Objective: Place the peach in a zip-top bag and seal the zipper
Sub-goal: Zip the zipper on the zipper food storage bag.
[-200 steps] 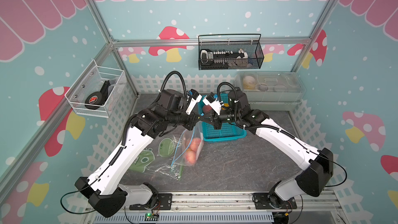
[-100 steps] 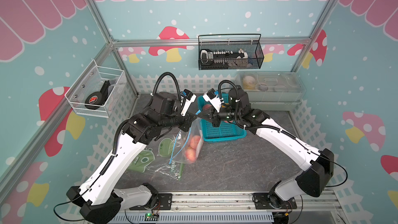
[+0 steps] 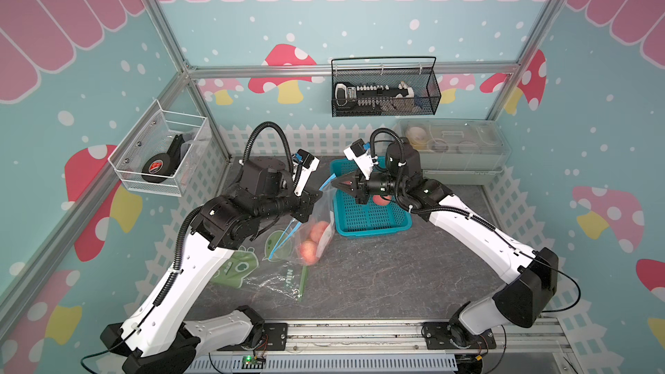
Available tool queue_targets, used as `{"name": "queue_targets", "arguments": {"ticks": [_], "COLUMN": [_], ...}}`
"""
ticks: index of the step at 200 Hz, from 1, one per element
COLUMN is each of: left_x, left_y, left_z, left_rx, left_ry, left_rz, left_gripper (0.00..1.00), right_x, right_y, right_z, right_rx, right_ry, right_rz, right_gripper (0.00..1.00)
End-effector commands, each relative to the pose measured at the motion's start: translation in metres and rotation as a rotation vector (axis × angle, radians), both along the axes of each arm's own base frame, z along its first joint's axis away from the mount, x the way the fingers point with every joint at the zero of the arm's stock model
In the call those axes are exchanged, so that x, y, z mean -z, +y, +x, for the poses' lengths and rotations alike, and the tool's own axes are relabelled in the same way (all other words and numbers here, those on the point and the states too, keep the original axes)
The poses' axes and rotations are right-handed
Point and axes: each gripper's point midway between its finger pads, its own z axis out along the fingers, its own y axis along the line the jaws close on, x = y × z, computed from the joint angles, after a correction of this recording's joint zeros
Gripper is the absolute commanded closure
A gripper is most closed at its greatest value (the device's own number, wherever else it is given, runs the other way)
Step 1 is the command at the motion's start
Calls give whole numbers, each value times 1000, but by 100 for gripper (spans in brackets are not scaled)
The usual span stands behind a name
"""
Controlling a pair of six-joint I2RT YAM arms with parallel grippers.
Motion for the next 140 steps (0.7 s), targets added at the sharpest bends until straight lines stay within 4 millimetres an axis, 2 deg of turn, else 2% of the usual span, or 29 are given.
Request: {"name": "queue_targets", "arguments": {"ticks": [1,34,95,140], "left_x": [4,2,-2,-5], "left_y": [15,22,30,34], "left_z": [-19,-20,-25,-28], "left_rx": [-14,-36,-57,-66], "left_ry": [27,16,2,-7], "left_rz": [28,37,40,44], "left_gripper": [93,92,92,91], "right_x": [-7,-9,-20,-27], "right_y": [-23,-33,-44,-63], "right_z": [46,61,76,89], "right_rx": [201,295,415,551], "right_ry": [-15,9,17,23], "right_rz": [4,28,107,148], "right_gripper": [100,100,100,100]}}
